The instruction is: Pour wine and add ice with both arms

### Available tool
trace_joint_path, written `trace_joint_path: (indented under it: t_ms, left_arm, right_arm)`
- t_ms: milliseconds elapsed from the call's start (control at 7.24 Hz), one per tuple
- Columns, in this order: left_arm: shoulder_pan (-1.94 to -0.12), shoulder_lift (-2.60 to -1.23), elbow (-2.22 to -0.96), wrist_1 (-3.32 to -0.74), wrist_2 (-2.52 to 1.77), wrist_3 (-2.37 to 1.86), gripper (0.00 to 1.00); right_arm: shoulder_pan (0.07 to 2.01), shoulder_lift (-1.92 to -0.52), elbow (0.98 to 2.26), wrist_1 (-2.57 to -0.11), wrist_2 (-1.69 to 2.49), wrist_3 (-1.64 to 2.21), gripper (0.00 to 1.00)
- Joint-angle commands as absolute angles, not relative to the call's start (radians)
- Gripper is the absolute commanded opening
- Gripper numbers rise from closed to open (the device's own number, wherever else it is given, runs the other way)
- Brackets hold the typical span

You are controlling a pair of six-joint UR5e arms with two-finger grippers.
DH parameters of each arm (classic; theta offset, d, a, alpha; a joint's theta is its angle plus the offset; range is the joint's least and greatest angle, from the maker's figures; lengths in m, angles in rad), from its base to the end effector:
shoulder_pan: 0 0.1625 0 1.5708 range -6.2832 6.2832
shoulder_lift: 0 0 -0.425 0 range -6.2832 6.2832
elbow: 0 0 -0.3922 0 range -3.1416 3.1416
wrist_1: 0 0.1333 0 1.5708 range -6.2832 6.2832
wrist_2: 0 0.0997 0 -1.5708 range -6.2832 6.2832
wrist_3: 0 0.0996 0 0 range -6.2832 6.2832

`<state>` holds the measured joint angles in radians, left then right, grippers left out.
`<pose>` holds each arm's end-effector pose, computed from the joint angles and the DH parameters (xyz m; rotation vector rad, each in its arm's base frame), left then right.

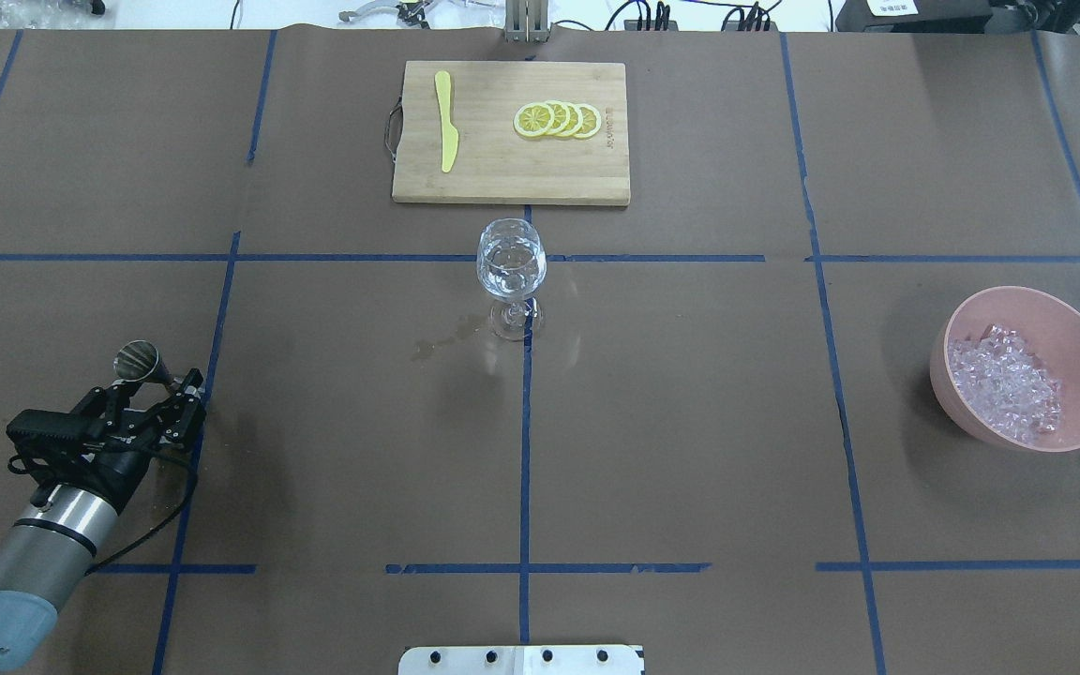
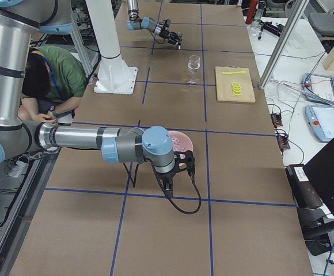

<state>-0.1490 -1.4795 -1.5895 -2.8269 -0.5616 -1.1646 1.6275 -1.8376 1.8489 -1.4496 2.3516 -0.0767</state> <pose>0.4020 -0.2804 0.5419 1.1336 0.7844 -0.3801 0.0851 -0.3841 0.6250 0.1774 -0.7696 -0.0707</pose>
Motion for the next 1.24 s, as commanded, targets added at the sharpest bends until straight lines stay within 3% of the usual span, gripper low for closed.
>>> trace_joint_path:
  t_ms: [0,691,1105]
  left_arm:
    - [-0.155,-1.465,-1.615,-2.85,-0.555,-1.157,1.0]
    - [-0.161,-1.401,-1.784,-3.059,-0.56,-0.915,1.0]
    - [-0.263,-1.397,-1.807,-3.112,-0.693,-0.798,1.0]
  right_arm:
    - [1.628,-1.838,1.85,-1.45,2.352,-0.077,1.0]
    - [1.628,-1.838,1.851,-1.45,2.352,-0.075,1.0]
    - [1.628,-1.836,1.85,-1.45,2.352,-0.074,1.0]
